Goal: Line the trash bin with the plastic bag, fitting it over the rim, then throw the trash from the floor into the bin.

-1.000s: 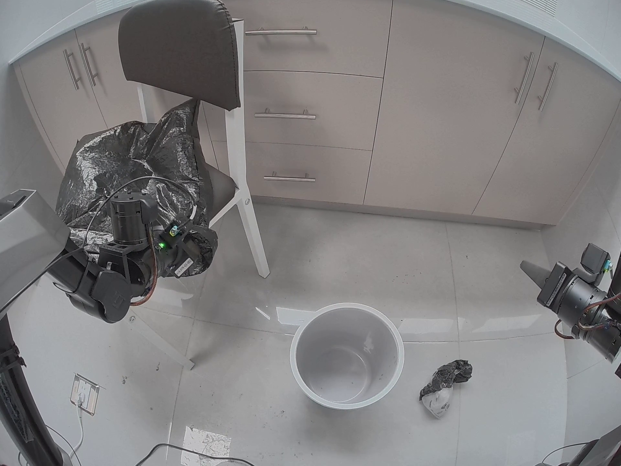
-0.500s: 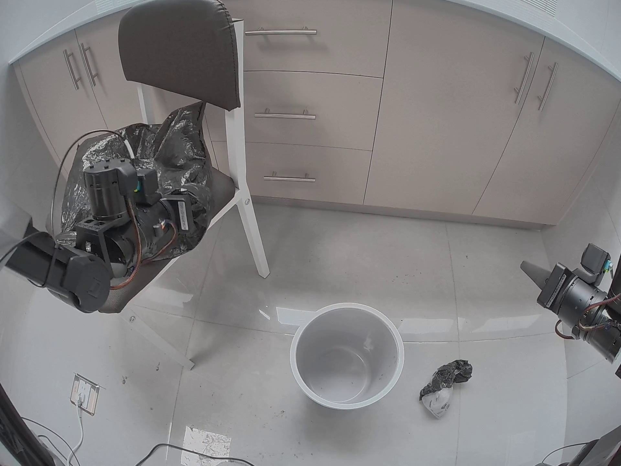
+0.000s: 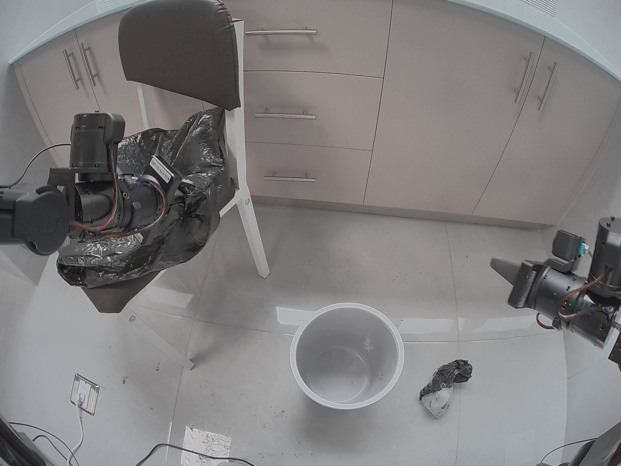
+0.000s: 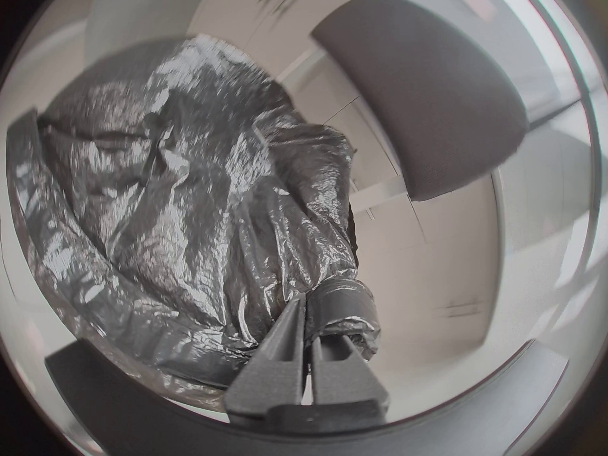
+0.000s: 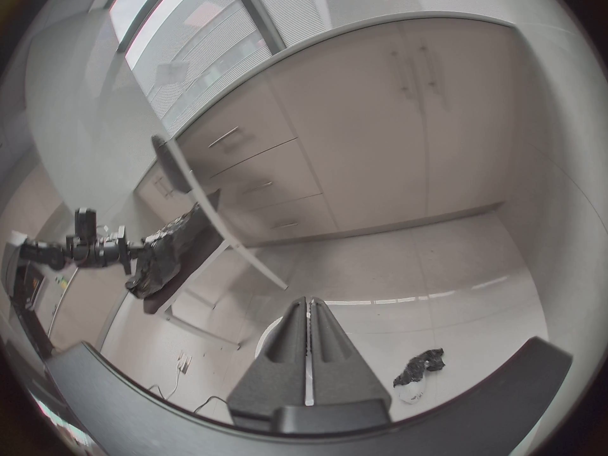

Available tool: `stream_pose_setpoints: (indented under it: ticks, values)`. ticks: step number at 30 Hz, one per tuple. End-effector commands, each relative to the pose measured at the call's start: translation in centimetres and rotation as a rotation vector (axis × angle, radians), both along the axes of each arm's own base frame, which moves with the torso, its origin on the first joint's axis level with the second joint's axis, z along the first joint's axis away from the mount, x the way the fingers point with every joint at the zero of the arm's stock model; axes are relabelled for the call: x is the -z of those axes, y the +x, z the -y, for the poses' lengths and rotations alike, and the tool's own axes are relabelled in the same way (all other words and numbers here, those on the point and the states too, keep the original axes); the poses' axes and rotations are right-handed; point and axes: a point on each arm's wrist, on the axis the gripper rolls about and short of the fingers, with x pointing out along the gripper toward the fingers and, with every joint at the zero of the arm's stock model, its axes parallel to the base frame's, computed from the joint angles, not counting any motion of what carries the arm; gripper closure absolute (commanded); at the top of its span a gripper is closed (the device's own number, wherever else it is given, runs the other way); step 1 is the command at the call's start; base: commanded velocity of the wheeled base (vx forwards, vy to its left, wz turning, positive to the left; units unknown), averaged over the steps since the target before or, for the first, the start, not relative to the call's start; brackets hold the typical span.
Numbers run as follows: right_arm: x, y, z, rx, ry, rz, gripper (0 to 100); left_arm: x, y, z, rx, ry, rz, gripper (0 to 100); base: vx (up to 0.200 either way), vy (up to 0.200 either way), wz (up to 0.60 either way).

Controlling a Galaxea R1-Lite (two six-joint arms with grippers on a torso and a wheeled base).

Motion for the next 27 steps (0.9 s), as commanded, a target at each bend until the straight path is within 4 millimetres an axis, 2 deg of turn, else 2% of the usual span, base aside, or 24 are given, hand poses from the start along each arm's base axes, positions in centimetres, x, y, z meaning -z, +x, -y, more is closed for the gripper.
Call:
stream_pose_setpoints:
  ticks: [1,2,3,8,11,14,20,27]
  values:
    - [-0.4,2.5,-6.8,-0.189,-0.124,-0.039,100,-4.1,-1.4,2.6,0.131,-0.232,-0.101,100,0.000,0.000,0.00]
    - [-0.3,2.7,-8.6,-0.246,-0.156,-0.040,0,-5.4,-2.3,4.7,0.210,-0.241,-0.072,100,0.000,0.000,0.00]
    - [-0.2,2.7,-8.7,-0.248,-0.158,-0.043,0,-5.5,-2.3,4.8,0.214,-0.242,-0.069,100,0.000,0.000,0.00]
    - [0.7,1.0,-10.8,-0.349,-0.181,-0.067,0,-7.7,-4.1,8.2,0.328,-0.257,-0.045,100,0.000,0.000,0.00]
    - [1.4,-0.3,-11.4,-0.399,-0.198,-0.084,0,-8.9,-5.0,9.4,0.322,-0.280,-0.024,100,0.000,0.000,0.00]
    - [1.9,-0.7,-11.9,-0.421,-0.205,-0.097,0,-9.7,-5.9,10.5,0.320,-0.294,-0.003,100,0.000,0.000,0.00]
    - [2.3,-0.7,-12.0,-0.426,-0.213,-0.110,0,-9.6,-6.2,10.9,0.332,-0.293,-0.012,100,0.000,0.000,0.00]
    - [3.5,-0.7,-11.1,-0.405,-0.236,-0.153,0,-9.8,-6.5,10.9,0.331,-0.322,-0.028,100,0.000,0.000,0.00]
